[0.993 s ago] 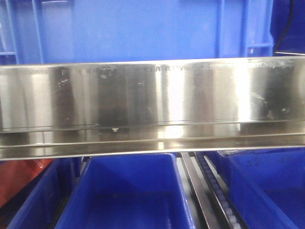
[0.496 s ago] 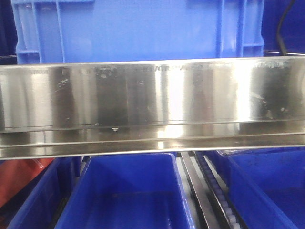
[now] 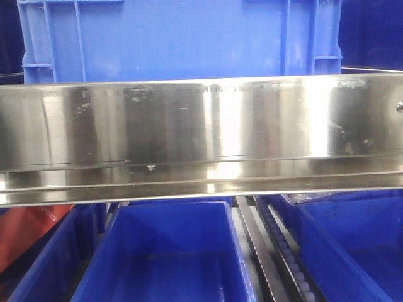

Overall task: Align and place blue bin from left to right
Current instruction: 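Open both grippers to release the blue bin's side walls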

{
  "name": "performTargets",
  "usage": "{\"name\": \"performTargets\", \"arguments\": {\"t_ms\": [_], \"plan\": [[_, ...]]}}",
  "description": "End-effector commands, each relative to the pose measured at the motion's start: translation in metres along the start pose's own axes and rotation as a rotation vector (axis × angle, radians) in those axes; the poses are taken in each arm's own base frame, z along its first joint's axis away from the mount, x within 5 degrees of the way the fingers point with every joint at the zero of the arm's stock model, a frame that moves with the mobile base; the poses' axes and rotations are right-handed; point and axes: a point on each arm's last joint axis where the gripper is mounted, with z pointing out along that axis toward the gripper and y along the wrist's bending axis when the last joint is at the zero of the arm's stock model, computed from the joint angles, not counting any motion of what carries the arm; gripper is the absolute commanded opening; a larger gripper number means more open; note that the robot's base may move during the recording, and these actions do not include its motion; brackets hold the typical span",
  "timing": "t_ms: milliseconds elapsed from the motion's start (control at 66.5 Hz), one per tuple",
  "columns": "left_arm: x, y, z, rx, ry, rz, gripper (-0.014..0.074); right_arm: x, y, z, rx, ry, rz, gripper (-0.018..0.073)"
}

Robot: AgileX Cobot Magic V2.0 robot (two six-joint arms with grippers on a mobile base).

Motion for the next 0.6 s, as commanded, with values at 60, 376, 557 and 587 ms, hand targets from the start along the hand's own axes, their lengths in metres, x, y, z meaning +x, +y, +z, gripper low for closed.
{"name": "performTargets", "arguments": {"t_ms": [60, 376, 557, 587], "plan": [[0.035, 0.004, -0.020, 0.017, -0.120, 0.000, -0.0111, 0.025, -0.005, -0.025, 0.022, -0.100, -0.034, -0.0162], [0.129, 0.009, -0.048, 0.064, -0.280, 0.006, -0.0111, 0.139, -0.010, -0.051, 0.017, -0.310, -0.126, -0.0162], [0.174, 0.012, -0.055, 0.067, -0.283, 0.008, -0.0111, 0.207, -0.013, -0.059, 0.014, -0.356, -0.128, -0.0162], [0.180, 0.012, -0.056, 0.067, -0.285, 0.007, -0.0111, 0.220, -0.014, -0.061, 0.014, -0.367, -0.128, -0.0162]]}}
